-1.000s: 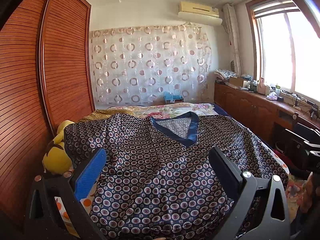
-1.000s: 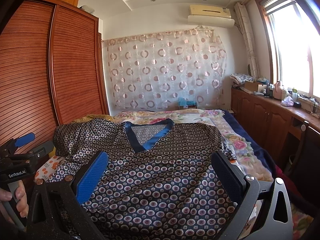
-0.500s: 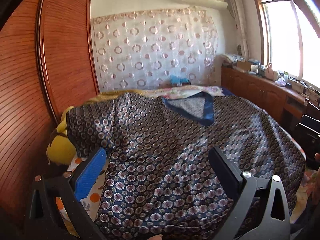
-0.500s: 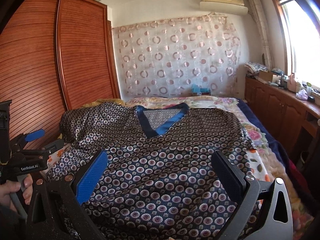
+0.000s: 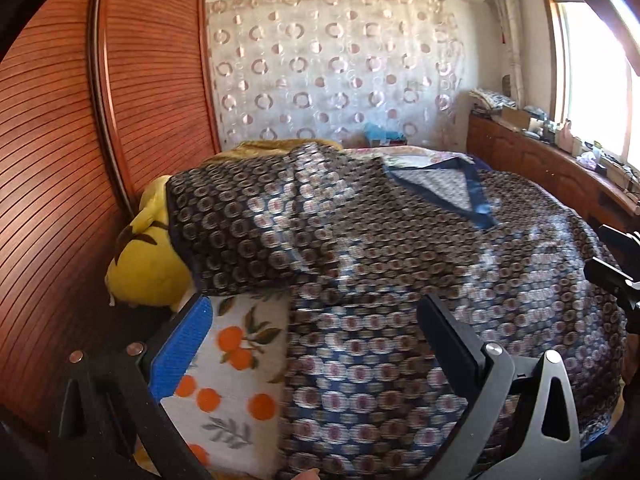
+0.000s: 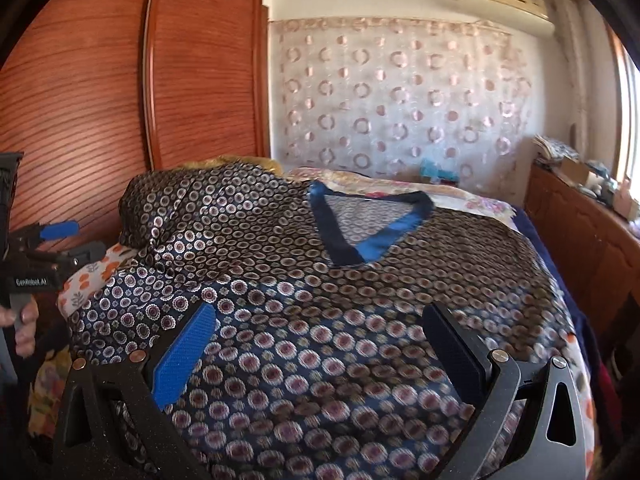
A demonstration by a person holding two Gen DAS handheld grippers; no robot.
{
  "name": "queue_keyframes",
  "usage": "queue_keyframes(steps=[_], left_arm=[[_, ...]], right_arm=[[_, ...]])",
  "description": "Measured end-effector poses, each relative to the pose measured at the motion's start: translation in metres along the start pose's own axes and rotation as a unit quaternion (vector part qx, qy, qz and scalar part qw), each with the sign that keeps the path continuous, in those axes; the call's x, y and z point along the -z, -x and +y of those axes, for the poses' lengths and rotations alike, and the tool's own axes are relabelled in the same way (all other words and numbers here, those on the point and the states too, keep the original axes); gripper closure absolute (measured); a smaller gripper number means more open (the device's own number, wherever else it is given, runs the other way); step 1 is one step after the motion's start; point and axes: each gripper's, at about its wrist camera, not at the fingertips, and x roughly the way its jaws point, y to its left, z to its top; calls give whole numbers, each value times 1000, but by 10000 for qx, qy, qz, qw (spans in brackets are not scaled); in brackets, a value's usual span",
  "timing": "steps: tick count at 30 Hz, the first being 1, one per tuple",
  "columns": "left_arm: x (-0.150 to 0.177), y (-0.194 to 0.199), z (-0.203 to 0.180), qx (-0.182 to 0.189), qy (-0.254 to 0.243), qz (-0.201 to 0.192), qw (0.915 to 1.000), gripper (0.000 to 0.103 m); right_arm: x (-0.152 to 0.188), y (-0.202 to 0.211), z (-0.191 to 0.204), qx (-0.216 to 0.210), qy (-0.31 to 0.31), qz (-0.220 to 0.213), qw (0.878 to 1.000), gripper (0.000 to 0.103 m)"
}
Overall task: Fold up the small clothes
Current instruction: 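Move the left tool to the shirt's sleeve edge and close on it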
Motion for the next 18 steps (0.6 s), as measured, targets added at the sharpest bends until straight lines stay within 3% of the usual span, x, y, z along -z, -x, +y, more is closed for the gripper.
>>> queue_keyframes(steps=[3, 6, 11, 18], left_arm=[[0, -10, 20, 103, 92, 128, 9998, 1], [-2, -22, 40, -21, 134, 391, 9991, 1], [-7, -31, 72, 141, 372, 480, 9981, 1], [-22, -61, 110, 495, 866, 676, 9927, 14]], right_arm=[[-2, -17, 4, -107, 66, 77, 9999, 0], [-2, -34, 7, -355, -4, 242, 9991, 0], [-10, -54, 14, -602, 24, 455, 9971, 0], [-17, -72, 20, -701, 190, 453, 9963, 0]])
